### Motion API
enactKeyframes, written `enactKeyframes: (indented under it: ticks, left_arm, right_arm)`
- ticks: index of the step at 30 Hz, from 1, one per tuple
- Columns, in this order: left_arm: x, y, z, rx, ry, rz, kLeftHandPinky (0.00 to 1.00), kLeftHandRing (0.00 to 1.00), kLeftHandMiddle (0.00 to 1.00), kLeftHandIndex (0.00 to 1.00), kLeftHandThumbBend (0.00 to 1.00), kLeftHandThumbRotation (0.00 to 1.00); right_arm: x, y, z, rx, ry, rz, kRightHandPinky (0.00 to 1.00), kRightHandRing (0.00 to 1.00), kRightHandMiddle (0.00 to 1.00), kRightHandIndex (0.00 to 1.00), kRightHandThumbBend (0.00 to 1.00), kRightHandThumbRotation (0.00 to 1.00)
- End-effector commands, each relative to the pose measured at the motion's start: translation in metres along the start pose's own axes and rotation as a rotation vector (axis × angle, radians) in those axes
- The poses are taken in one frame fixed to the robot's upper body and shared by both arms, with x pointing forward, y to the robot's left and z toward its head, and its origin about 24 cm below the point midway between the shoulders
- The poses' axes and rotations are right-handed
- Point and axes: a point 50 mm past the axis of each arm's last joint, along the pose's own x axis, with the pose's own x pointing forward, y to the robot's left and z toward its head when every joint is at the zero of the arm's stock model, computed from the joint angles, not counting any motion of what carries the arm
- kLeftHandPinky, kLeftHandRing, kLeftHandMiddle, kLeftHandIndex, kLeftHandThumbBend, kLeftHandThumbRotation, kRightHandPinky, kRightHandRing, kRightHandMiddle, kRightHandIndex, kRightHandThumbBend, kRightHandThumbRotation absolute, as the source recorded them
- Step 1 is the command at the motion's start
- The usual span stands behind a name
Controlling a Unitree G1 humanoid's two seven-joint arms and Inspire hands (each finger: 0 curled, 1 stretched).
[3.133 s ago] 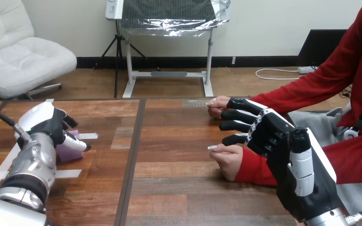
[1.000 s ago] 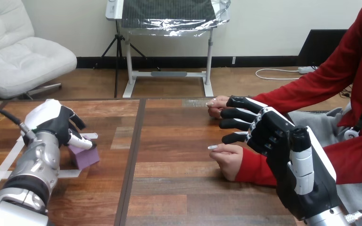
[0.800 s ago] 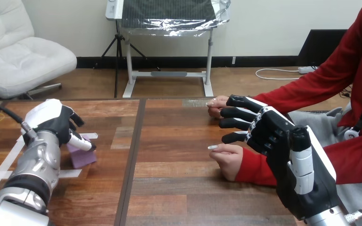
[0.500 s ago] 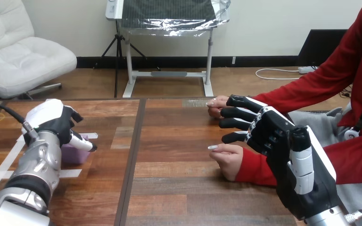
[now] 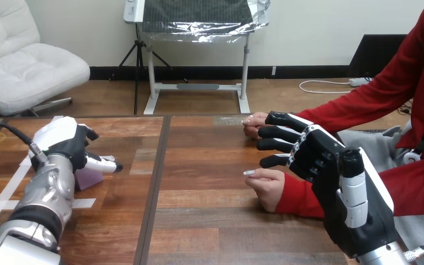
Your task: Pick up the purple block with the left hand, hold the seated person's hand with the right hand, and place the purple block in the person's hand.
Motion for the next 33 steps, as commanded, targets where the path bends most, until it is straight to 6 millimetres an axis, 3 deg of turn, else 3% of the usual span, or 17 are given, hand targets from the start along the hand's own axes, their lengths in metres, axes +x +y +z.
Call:
enactKeyframes:
  ticks: [1,19,33]
  left_arm:
    - [0.0045,0.0245,0.0195,0.002,-0.066,0.088,0.7,0.78,0.78,0.78,0.83,0.35]
    - [0.0047,0.0282,0.0204,-0.069,-0.074,0.109,0.66,0.7,0.68,0.71,0.8,0.34]
    - [0.0049,0.0304,0.0219,-0.07,-0.086,0.12,0.64,0.69,0.68,0.68,0.77,0.34]
  right_arm:
    - [0.0139,0.0004,0.0117,0.003,-0.084,0.012,0.63,0.74,0.76,0.78,0.88,1.0]
    - [0.013,0.0011,0.0114,-0.004,-0.077,0.004,0.64,0.74,0.76,0.78,0.88,1.0]
    - [0.0132,0.0008,0.0112,0.002,-0.083,0.005,0.64,0.74,0.76,0.78,0.87,1.0]
